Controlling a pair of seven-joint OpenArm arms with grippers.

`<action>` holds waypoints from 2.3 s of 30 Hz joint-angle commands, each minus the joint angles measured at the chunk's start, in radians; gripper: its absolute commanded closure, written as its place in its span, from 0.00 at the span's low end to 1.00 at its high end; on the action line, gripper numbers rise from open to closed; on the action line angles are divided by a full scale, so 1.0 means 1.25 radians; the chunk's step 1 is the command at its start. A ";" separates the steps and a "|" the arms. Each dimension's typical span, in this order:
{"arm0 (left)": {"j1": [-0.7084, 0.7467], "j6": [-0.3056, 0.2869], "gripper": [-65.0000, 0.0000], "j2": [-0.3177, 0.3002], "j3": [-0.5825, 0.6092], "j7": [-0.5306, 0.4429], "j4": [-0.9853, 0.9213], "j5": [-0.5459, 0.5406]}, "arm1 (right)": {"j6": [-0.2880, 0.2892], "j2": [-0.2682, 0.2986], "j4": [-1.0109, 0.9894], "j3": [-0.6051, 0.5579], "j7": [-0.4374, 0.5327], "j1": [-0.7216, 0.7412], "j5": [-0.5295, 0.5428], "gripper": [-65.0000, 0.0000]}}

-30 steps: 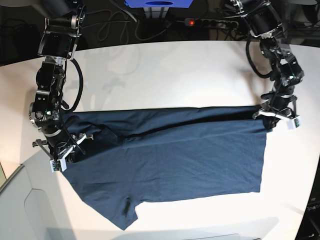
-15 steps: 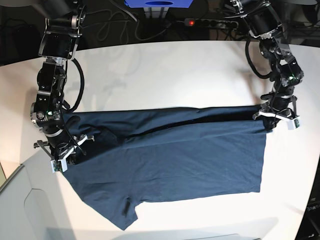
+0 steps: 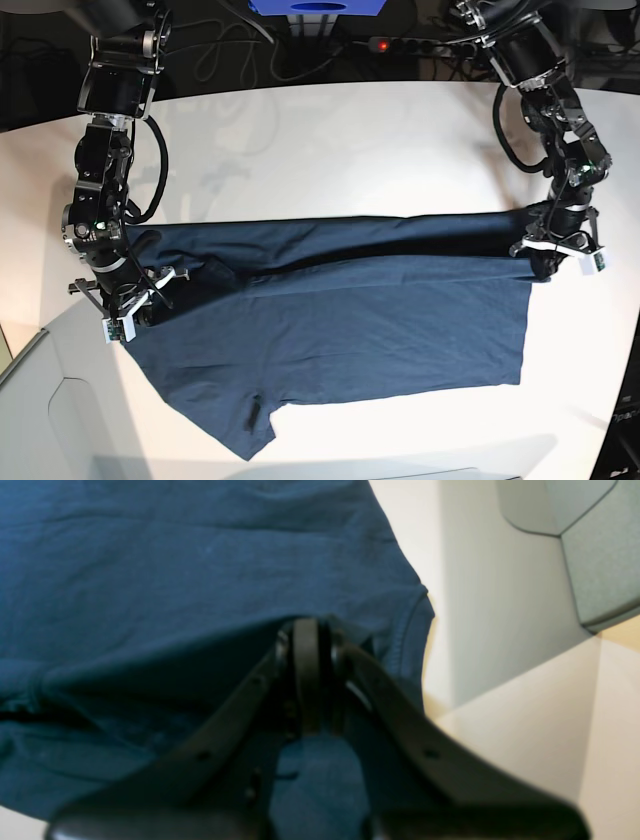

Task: Fold the T-shirt properly
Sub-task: 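Carry the shoulder edge with both grippers toward the hem, then drag the held edge back toward the collar with both grippers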

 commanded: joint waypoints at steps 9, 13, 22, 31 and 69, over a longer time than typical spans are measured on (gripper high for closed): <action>-0.042 -0.006 1.00 -0.026 -0.001 -0.019 0.007 -0.012 | 0.005 0.009 0.013 0.002 0.017 0.029 0.006 1.00; -0.042 -0.001 1.00 -0.026 -0.001 -0.015 0.007 -0.011 | 0.005 0.009 0.013 0.002 -0.026 0.043 0.006 0.88; -0.039 0.000 0.64 -0.026 -0.002 -0.013 0.008 -0.011 | 0.005 0.009 0.013 0.001 -0.027 0.044 0.006 0.59; -0.003 0.000 0.56 -0.026 -0.044 -0.011 0.056 -0.014 | 0.005 0.036 0.024 0.007 -0.027 0.017 0.006 0.60; 0.049 -0.006 1.00 -0.030 -0.019 -0.019 -0.155 -0.014 | 0.005 0.085 0.126 0.074 -0.026 -0.123 0.007 0.60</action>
